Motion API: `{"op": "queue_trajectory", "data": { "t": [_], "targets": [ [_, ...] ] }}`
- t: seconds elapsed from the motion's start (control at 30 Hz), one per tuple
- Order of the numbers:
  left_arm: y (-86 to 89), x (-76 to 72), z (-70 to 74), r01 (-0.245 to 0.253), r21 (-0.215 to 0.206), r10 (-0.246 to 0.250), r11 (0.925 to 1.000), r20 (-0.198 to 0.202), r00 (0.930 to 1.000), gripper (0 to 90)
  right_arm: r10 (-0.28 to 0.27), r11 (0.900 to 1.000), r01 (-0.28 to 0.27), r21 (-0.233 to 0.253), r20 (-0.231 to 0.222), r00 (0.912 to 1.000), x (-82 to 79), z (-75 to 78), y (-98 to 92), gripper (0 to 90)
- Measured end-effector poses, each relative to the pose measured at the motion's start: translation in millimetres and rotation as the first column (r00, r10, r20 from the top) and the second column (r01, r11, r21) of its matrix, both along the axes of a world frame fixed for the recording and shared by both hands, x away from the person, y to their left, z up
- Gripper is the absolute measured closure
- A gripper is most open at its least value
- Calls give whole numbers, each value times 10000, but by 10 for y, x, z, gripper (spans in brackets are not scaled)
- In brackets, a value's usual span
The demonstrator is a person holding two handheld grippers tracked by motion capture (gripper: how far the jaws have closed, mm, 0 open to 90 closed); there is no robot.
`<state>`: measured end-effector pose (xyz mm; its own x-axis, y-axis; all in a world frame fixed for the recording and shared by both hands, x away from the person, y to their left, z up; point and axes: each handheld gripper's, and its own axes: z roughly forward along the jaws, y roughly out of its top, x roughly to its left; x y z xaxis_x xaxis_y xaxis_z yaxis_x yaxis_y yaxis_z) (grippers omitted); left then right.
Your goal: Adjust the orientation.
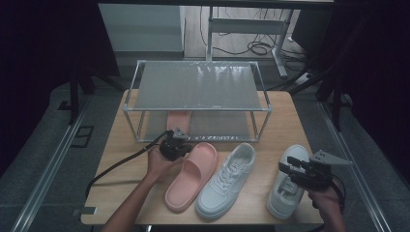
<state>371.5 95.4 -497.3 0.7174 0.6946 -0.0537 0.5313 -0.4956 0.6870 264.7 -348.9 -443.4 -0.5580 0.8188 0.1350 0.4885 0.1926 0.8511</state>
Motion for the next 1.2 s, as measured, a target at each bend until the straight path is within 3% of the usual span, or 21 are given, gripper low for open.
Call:
{"op": "queue_trajectory", "data": {
  "t": [0.17,0.4,0.47,0.63,0.83,1.2],
  "targets": [
    [224,-118,59,-341,-337,345,9989,116,9993,882,-54,10000,54,14,9,10000,-8,4,-13,510],
    [449,-391,132,-562,-675,579,9961,221,9981,875,-46,10000,46,-21,1,10000,-12,9,-7,510],
    [505,-541,160,-545,-888,572,9946,280,9980,873,-45,10000,45,-27,-6,10000,-10,5,-1,510],
    [521,-759,205,-390,-1165,436,9924,371,9984,869,-35,10000,35,-34,-7,10000,-9,0,10,510],
    [449,-981,170,-84,-1173,114,9931,248,9996,866,-72,10000,72,-20,8,10000,-13,4,-1,510],
    [346,-1086,121,92,-1267,-89,9919,33,10000,823,-67,10000,67,-25,7,10000,-18,7,1,511]
  ]
}}
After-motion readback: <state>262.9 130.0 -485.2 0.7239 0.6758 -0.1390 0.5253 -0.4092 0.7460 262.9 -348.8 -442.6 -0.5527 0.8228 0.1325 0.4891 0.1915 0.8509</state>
